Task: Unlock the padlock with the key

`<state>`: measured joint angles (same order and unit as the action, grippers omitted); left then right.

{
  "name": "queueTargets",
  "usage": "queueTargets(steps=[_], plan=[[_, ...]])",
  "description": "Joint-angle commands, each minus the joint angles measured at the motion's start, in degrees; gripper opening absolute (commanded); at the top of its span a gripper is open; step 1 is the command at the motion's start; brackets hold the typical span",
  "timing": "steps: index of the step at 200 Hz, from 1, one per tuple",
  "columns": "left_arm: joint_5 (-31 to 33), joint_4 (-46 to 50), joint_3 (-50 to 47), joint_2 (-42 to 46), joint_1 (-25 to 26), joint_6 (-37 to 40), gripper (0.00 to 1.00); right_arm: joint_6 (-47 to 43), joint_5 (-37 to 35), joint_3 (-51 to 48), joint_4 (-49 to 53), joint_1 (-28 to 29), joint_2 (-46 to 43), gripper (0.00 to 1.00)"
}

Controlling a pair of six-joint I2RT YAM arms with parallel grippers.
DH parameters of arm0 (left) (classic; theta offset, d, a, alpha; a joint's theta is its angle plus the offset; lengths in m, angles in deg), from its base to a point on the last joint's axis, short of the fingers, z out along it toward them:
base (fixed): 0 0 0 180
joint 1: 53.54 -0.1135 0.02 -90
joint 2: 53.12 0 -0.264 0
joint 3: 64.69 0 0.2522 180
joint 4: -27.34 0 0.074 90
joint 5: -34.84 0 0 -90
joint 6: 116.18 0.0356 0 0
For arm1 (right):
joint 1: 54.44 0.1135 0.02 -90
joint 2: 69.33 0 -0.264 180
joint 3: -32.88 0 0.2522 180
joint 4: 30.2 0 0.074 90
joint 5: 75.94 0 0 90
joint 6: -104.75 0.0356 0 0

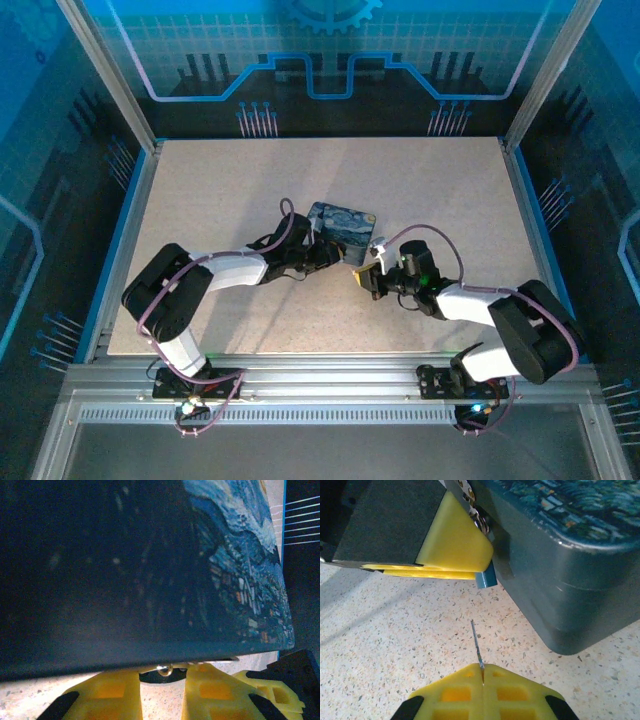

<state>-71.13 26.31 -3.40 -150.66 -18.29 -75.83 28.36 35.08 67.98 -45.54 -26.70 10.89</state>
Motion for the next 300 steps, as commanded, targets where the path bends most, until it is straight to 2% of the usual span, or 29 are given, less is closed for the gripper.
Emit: queueTargets(steps=[1,85,300], plan=[[-0.69,-0.33,1.78,2.28,0.82,-1.29,0.12,-1.57,0.53,-0.7,-4.83,0.55,1.31,0.0],[0.9,1.02,3.16,2.37,2.2,-1.76,0.12,-2.4,-0.53,-0.59,-8.49,0.53,4.94,0.0],[1.44,1.35,3.19,1.56,2.43,-1.77,0.12,-1.21,-1.61,-0.88,-10.88,0.29,5.19,0.0]])
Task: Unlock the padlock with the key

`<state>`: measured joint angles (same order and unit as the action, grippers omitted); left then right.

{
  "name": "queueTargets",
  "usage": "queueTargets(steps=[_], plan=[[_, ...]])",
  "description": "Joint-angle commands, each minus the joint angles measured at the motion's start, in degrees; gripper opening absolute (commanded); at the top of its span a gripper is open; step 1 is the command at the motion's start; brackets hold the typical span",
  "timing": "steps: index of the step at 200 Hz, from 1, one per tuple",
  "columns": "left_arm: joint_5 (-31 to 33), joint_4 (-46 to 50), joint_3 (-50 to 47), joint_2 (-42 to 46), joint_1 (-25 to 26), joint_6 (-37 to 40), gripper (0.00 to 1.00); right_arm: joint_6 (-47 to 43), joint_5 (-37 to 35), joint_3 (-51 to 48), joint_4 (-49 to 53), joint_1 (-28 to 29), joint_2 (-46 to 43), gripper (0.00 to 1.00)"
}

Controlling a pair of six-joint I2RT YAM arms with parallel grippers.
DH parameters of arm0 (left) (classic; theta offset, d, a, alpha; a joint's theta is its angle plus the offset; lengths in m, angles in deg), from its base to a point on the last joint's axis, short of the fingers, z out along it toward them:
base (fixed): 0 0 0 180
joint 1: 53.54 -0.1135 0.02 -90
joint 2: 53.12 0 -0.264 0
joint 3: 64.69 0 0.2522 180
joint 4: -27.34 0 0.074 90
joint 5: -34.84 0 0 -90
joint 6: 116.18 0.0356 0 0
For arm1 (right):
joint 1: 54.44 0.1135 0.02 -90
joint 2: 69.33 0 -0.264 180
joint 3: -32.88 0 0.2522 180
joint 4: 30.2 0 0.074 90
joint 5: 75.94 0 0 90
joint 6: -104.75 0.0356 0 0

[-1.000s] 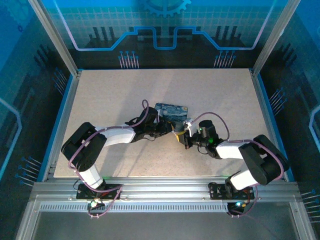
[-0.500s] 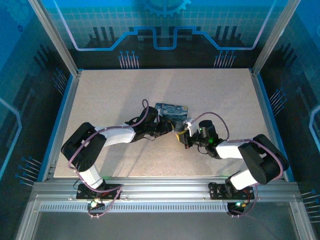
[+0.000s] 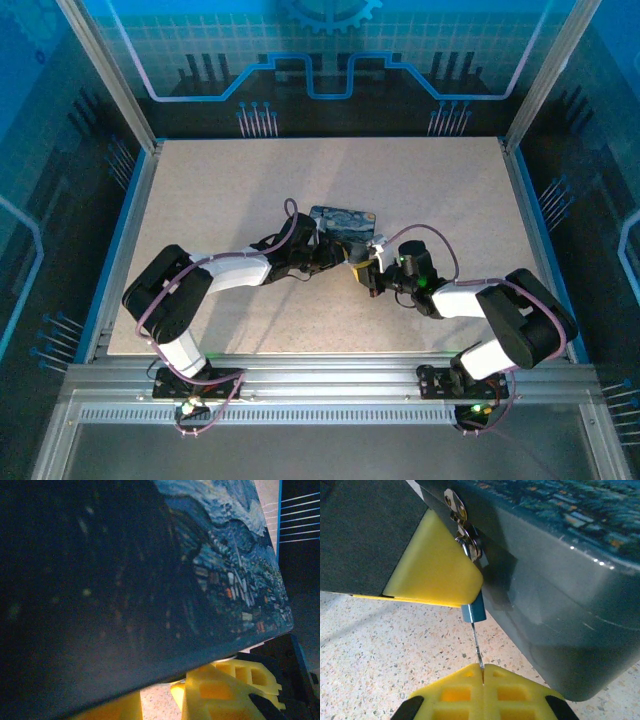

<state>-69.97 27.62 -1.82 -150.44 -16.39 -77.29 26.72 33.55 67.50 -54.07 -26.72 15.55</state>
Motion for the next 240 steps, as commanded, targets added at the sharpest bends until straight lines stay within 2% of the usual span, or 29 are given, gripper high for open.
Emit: queueTargets(steps=[1,137,240], plan=[[0.29,0.03,1.61,1.34,0.5,-0.35,0.12,0.43,-0.07,-0.44,-2.36,0.27,0.54,0.0],[2.19,-1.63,1.79,0.6,1.5,-2.74,0.13,3.34,-1.58,1.57,-5.64,0.74,2.3,0.0],[2.36,-1.84,2.23,0.29,2.05,-3.21,0.13,4.7,0.71,2.75,-8.87,1.0,3.88,0.0]])
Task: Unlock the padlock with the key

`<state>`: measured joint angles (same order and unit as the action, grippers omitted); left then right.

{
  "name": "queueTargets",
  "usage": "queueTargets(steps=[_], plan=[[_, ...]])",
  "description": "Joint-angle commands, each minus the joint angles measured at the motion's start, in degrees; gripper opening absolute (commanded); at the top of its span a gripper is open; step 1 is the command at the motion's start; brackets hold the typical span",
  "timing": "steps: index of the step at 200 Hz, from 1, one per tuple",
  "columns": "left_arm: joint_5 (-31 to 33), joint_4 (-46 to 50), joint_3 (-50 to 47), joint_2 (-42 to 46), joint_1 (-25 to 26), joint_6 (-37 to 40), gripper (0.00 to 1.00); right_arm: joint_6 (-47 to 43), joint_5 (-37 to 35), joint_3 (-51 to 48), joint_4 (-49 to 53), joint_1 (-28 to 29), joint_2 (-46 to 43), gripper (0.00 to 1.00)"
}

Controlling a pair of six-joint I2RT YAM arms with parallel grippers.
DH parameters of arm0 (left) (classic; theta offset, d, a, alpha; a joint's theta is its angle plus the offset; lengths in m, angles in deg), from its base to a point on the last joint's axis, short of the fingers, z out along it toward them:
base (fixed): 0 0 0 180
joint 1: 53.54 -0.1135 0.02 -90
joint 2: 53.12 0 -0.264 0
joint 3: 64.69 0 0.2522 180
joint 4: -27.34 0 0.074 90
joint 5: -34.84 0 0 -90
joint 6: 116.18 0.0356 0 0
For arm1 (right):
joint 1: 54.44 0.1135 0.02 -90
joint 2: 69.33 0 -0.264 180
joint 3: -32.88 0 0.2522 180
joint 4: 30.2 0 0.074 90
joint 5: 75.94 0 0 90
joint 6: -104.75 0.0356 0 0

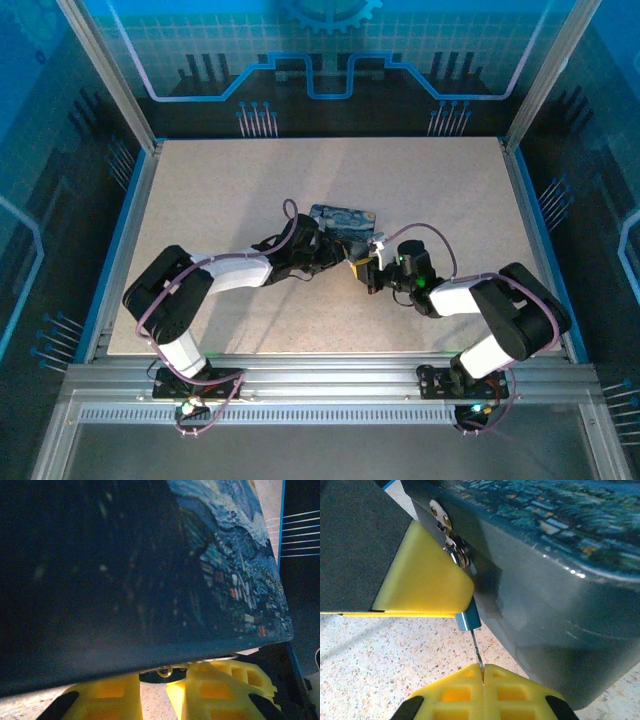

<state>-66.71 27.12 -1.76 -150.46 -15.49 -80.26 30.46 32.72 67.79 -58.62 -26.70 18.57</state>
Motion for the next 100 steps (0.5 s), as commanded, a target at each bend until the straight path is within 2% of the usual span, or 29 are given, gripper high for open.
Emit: queueTargets(steps=[1,100], plan=[[-0.87,-1.28,2.2,0.31,1.11,-0.23,0.13,0.98,1.55,2.48,-4.36,0.99,0.91,0.0],[-0.73,-1.23,2.09,0.14,1.25,-0.17,0.13,2.71,2.31,4.25,-6.22,1.34,2.94,0.0]])
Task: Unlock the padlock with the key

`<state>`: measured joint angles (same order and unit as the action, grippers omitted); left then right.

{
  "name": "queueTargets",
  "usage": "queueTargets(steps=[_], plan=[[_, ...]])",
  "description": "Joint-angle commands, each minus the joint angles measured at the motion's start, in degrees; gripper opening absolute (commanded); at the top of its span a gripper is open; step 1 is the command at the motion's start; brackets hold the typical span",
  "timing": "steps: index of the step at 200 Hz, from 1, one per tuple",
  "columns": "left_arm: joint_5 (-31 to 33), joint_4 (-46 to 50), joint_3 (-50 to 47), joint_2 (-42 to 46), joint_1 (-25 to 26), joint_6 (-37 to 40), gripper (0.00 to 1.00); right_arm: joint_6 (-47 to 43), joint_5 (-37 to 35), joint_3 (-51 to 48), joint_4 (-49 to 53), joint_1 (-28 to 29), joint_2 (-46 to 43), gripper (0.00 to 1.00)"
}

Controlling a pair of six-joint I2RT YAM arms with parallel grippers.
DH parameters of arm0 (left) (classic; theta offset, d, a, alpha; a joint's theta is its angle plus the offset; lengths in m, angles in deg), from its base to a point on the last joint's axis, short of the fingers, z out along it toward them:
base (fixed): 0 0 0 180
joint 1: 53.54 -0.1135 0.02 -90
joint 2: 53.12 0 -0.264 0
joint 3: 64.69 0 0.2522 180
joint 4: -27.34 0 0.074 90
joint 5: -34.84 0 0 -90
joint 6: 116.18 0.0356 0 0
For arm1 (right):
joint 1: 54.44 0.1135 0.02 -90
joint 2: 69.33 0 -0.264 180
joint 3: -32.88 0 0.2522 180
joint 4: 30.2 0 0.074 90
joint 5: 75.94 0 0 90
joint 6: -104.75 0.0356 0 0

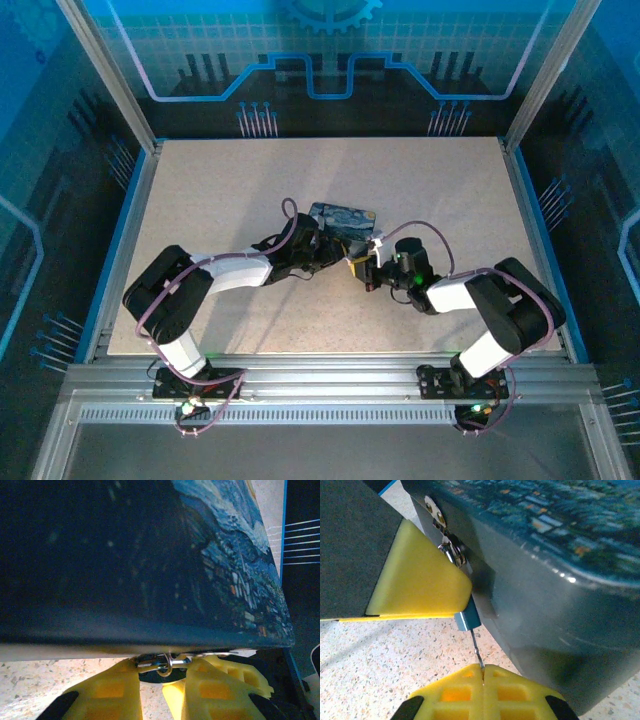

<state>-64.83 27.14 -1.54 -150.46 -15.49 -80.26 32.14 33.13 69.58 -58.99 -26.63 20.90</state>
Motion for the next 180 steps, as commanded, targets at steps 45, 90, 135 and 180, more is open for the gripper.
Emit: queueTargets(steps=[45,90,135,180], plan=[[-2.46,-1.16,1.59,-0.25,1.31,0.03,0.13,2.17,2.41,2.98,-6.82,1.26,1.16,0.0],[-2.41,-0.85,1.57,-0.39,1.26,0.22,0.13,3.79,3.93,3.52,-8.05,0.58,1.96,0.0],[-2.43,-1.05,1.42,-0.72,1.32,0.13,0.14,5.26,6.48,4.52,-8.65,-0.39,3.09,0.0],[-2.42,-0.98,1.33,-0.81,1.3,0.13,0.14,5.8,7.16,5.5,-8.48,-1.01,3.01,0.0]])
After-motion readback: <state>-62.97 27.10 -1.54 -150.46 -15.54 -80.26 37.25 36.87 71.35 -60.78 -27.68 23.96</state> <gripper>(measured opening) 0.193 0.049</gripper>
